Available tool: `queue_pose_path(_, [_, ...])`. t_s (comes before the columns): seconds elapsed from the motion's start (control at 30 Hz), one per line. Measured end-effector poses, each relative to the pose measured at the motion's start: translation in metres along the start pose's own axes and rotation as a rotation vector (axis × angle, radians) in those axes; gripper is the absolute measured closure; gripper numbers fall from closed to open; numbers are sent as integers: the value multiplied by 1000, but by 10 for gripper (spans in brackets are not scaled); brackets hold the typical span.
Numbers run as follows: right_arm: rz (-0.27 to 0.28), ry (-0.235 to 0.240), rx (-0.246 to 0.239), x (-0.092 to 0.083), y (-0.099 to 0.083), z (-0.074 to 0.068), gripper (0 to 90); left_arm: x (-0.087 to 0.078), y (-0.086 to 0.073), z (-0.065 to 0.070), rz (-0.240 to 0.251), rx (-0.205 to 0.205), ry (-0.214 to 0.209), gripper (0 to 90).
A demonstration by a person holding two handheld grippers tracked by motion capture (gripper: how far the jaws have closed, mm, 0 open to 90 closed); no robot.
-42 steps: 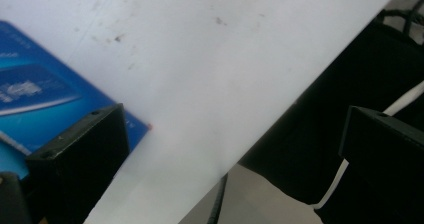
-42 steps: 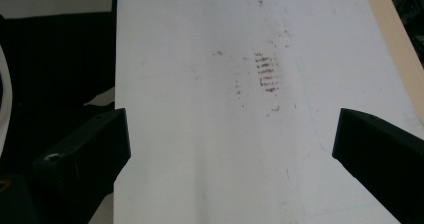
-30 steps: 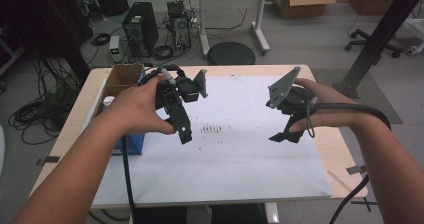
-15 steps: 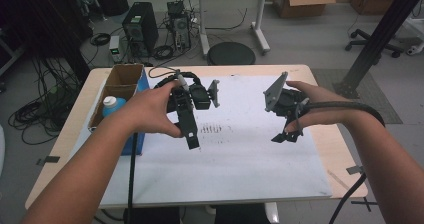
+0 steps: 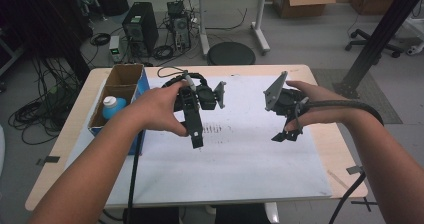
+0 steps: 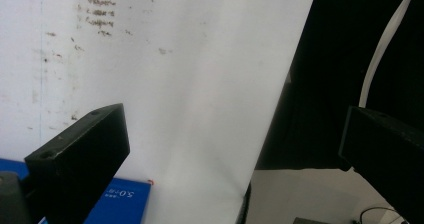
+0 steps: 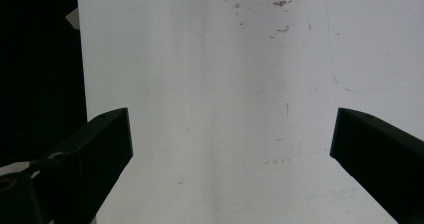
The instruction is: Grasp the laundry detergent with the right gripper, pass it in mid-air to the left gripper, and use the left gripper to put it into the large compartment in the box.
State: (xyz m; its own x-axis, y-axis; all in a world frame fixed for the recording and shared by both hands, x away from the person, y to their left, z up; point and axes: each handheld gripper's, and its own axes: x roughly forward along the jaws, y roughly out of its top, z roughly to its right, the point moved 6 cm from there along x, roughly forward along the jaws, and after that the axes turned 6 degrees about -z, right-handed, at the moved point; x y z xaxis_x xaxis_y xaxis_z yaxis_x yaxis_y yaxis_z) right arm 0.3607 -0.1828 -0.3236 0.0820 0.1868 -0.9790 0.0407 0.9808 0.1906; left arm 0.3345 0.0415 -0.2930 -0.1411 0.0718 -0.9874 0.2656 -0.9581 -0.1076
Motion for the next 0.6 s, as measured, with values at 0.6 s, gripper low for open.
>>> queue_pose_path(0.6, [8, -7, -10, -3, 3, -1, 34, -1, -3, 1, 10, 1, 7, 2])
